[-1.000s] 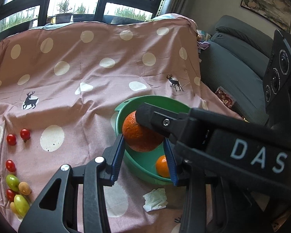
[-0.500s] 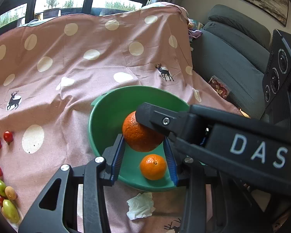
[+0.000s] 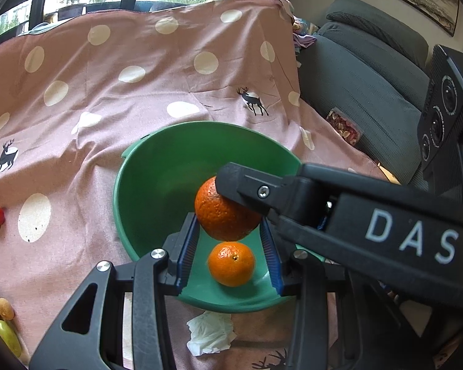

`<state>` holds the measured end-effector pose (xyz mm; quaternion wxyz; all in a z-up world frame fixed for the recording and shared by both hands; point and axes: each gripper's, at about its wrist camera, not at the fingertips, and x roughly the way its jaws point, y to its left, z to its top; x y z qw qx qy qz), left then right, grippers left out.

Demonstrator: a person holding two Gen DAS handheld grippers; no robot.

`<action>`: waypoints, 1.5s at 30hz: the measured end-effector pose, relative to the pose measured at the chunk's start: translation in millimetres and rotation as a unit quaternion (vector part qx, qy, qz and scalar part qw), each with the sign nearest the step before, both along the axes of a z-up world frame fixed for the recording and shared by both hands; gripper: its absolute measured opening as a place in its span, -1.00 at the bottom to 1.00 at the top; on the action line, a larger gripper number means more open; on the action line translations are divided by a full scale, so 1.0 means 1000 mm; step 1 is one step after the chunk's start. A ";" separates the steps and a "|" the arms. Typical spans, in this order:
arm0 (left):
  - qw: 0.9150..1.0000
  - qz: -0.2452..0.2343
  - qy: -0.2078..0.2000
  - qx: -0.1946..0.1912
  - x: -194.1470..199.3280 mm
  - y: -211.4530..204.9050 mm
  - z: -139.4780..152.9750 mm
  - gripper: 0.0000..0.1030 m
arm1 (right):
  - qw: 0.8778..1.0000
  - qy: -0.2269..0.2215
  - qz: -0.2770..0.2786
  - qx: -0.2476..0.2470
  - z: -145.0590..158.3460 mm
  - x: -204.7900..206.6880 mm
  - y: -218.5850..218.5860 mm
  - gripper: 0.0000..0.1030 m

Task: Organize fruits
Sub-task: 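Lift the orange with the right gripper and carry it over the green bowl, then open the right gripper to drop the orange into the bowl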

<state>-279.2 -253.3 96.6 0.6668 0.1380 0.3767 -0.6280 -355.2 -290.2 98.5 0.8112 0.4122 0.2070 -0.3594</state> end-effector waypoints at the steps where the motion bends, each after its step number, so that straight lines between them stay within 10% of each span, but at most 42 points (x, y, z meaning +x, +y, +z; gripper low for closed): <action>1: 1.000 -0.001 0.001 0.001 0.000 -0.001 -0.001 -0.22 | 1.000 0.001 -0.001 0.001 0.000 0.000 0.000 -0.27; 45: 0.999 -0.018 0.017 0.033 -0.006 -0.018 -0.020 -0.22 | 0.999 0.030 -0.023 0.029 -0.015 -0.007 -0.008 -0.27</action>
